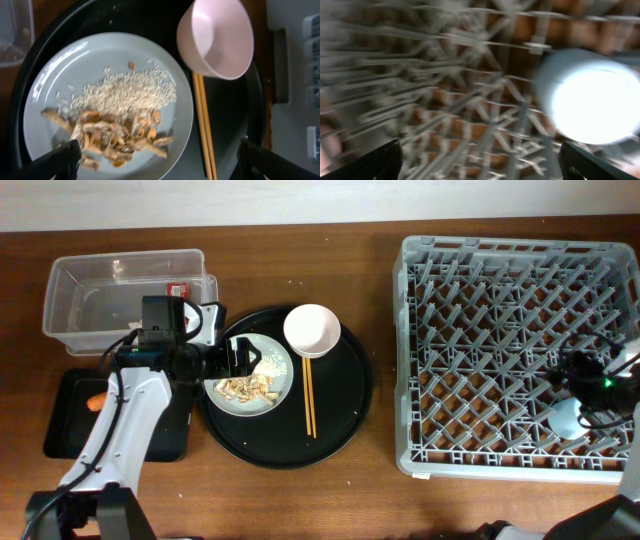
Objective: Sort waste into correct bins and load items into the dishwasher rack
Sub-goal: 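Place the blue cup into the dish rack with the right gripper, then reach the right gripper to the pink bowl and grasp its rim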
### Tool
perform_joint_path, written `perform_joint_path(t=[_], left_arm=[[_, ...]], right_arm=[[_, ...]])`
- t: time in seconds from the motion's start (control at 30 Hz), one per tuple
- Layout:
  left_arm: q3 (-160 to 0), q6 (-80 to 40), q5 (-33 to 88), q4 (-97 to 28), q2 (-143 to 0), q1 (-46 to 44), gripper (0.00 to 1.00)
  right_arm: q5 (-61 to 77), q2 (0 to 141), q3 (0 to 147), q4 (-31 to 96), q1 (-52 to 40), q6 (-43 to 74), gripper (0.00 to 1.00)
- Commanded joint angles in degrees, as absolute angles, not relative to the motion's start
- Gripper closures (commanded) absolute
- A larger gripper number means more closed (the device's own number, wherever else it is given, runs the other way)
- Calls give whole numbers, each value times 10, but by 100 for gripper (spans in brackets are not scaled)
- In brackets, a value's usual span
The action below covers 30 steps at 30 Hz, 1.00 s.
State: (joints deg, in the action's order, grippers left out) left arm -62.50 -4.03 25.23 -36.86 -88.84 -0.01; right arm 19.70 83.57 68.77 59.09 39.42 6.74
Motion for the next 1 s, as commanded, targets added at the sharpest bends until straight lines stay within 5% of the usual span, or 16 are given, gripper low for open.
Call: perform_joint_path(t=[0.0, 0.2, 0.37, 0.47, 0.8, 0.9, 0.97], left_arm=[[-626, -34, 270, -325, -877, -21, 1], [-626, -34, 155, -347, -878, -49, 1], [-626, -174, -77, -494, -878, -38, 1], [-626, -187, -84, -504, -878, -39, 1], [-625, -187, -84, -502, -878, -39, 1], [-625, -187, -82, -500, -878, -39, 1], [-625, -187, -77, -500, -878, -40, 1]], right_arm=[[364, 806, 702, 579, 350, 12, 1], [329, 794, 702, 498, 92, -30, 7], [113, 831, 702, 296, -145, 23, 7], [66, 914, 702, 210, -236, 38, 8], [23, 1123, 702, 81, -262, 258, 40], [25, 1130, 702, 91, -263, 282, 68], [26, 1130, 702, 98, -263, 282, 74]])
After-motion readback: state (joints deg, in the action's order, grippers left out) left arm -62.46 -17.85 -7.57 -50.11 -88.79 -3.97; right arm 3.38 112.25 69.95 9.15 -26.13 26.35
